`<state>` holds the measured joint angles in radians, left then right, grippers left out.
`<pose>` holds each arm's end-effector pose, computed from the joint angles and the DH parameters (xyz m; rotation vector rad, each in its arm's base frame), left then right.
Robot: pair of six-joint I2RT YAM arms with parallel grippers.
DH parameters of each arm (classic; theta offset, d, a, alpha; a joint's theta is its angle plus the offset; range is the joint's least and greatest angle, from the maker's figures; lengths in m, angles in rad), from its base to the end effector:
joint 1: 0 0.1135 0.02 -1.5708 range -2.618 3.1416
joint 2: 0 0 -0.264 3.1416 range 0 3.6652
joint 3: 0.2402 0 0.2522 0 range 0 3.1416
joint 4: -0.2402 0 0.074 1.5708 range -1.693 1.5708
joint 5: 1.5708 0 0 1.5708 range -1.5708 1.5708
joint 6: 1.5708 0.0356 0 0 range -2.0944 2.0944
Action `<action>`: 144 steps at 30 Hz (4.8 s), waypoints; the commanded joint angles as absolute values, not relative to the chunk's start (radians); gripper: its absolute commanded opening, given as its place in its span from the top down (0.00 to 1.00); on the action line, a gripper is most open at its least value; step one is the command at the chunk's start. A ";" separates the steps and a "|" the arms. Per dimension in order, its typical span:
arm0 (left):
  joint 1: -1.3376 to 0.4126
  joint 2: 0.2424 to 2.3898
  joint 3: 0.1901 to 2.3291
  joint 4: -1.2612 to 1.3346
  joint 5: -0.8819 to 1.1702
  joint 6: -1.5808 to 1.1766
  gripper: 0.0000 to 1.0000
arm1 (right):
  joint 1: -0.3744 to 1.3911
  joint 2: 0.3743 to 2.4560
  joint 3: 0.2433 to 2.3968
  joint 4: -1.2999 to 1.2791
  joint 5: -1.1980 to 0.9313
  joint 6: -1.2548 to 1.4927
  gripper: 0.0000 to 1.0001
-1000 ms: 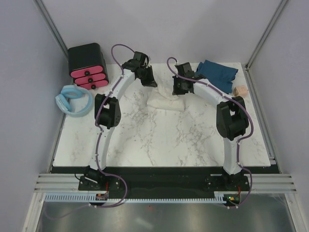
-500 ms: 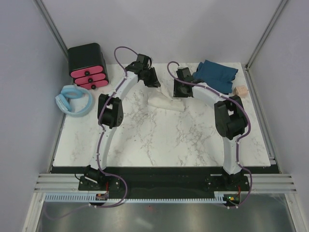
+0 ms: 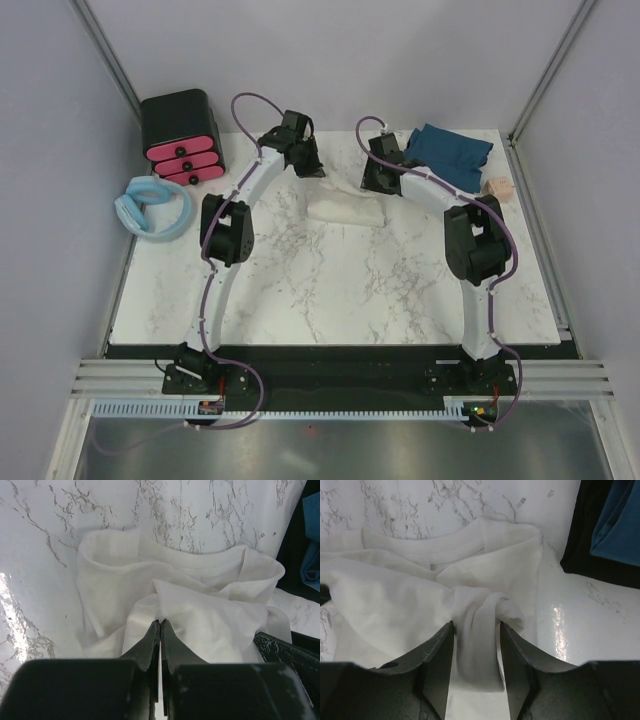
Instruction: Fold and stack the t-shirts
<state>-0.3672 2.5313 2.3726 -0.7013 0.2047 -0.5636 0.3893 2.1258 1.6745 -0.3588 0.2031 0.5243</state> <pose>0.5189 -0.2073 0.2028 -0.1513 2.5152 -0.6505 0.4475 0.1758 0.2062 0.2558 2.3548 0.2009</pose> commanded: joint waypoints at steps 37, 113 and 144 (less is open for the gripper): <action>-0.387 2.447 2.398 -0.676 0.018 -0.581 0.90 | 0.425 1.953 1.640 -0.426 -0.195 0.442 0.60; -0.529 2.200 1.671 -0.525 0.121 -0.365 0.84 | 0.390 2.321 1.979 -0.472 0.234 0.327 0.57; -0.492 2.390 2.163 -0.532 0.126 -0.354 0.76 | 0.420 2.109 1.793 -0.508 0.265 0.333 0.62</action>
